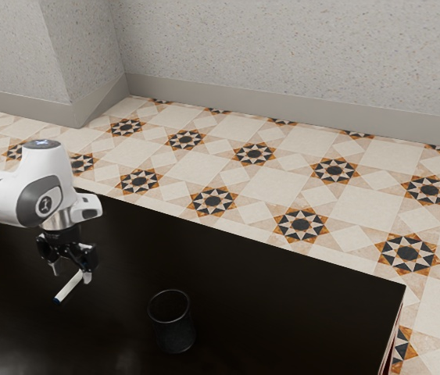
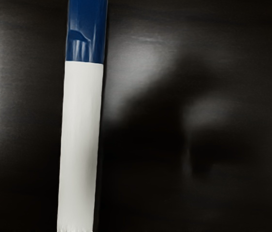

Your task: Put the marker into the pen holder.

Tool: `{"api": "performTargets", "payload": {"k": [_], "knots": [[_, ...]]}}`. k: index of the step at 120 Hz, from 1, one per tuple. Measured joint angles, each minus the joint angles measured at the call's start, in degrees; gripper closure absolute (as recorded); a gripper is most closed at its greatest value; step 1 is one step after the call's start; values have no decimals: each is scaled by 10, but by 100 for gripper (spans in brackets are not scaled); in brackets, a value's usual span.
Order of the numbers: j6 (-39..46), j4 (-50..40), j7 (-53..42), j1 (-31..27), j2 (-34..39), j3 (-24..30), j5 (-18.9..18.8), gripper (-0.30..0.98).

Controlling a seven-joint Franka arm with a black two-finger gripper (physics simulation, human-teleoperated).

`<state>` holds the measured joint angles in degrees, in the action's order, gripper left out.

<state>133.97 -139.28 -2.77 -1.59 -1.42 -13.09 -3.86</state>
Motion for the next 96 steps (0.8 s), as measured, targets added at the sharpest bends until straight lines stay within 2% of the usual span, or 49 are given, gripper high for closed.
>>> {"api": "performTargets", "payload": {"k": [25,45,58,77,96], "knots": [[1,-1,-7,-62,-24,0,2,17],[3,-1,-12,-35,-33,3,2,24],[6,-1,-14,-42,-42,3,2,30],[9,0,-17,-44,-50,3,2,47],[16,4,-20,-40,-57,4,-1,57]]}}
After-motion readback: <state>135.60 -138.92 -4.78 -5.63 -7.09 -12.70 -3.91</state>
